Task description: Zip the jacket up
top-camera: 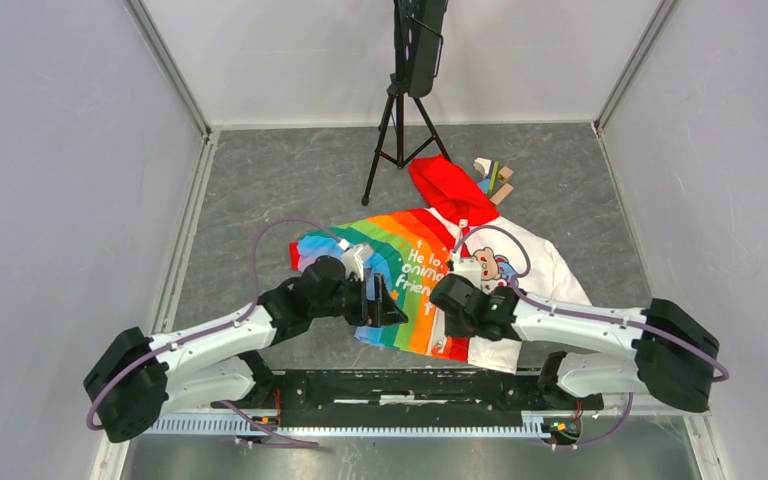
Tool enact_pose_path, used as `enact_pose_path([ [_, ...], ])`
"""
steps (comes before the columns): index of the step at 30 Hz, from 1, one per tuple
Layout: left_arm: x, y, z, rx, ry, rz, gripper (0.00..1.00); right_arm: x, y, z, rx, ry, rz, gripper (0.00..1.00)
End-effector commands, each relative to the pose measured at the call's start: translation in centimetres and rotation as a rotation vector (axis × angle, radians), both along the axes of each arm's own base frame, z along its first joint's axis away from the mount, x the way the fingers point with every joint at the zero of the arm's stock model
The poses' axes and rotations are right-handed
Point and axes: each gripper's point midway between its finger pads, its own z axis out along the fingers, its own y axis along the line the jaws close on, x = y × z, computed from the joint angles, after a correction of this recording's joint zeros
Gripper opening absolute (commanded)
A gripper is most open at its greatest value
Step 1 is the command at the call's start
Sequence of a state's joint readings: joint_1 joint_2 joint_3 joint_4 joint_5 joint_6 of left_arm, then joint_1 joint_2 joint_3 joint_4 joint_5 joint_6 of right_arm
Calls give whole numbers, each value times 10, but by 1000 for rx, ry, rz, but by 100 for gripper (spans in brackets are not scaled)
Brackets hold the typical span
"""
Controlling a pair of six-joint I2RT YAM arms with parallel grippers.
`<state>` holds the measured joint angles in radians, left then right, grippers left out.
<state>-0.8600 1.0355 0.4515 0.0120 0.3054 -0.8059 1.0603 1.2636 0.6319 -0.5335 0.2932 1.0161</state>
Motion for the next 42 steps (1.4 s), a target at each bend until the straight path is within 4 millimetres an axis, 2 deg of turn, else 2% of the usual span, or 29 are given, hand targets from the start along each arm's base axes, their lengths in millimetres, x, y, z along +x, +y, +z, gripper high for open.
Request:
enact_pose_path([
  [1,5,-23,35,-127,3,-13,88,9,7,16,65,-101,71,9],
  [5,2,-33,42,-182,12,-39,89,14,13,30,119,-198,186,0],
  [8,-1,-45,47,-225,8,-83,88,15,24,38,225,-302,332,0],
  [11,1,-54,51,-263,-10,-107,85,1,48,51,373,-437,648,0],
  [13,4,-57,56,-292,-40,-104,83,-2,45,51,358,-527,751,0],
  [15,7,-57,61,-310,-77,-98,83,6,39,58,336,-635,766,0],
  [18,6,-60,68,-322,-127,-135,91,15,37,81,338,-761,774,0],
  [21,2,-60,79,-342,-194,-179,95,16,38,108,382,-875,786,0],
  [23,3,-58,86,-355,-244,-185,95,14,37,118,410,-938,795,0],
  [27,5,-59,94,-385,-281,-179,95,9,38,128,458,-1027,812,0],
  [30,8,-62,94,-408,-281,-168,99,9,39,137,468,-1059,817,0],
  [35,10,-76,80,-418,-209,-191,99,13,38,154,484,-1099,785,0],
  [42,2,-89,80,-546,-149,-241,98,11,38,161,520,-1091,758,0],
])
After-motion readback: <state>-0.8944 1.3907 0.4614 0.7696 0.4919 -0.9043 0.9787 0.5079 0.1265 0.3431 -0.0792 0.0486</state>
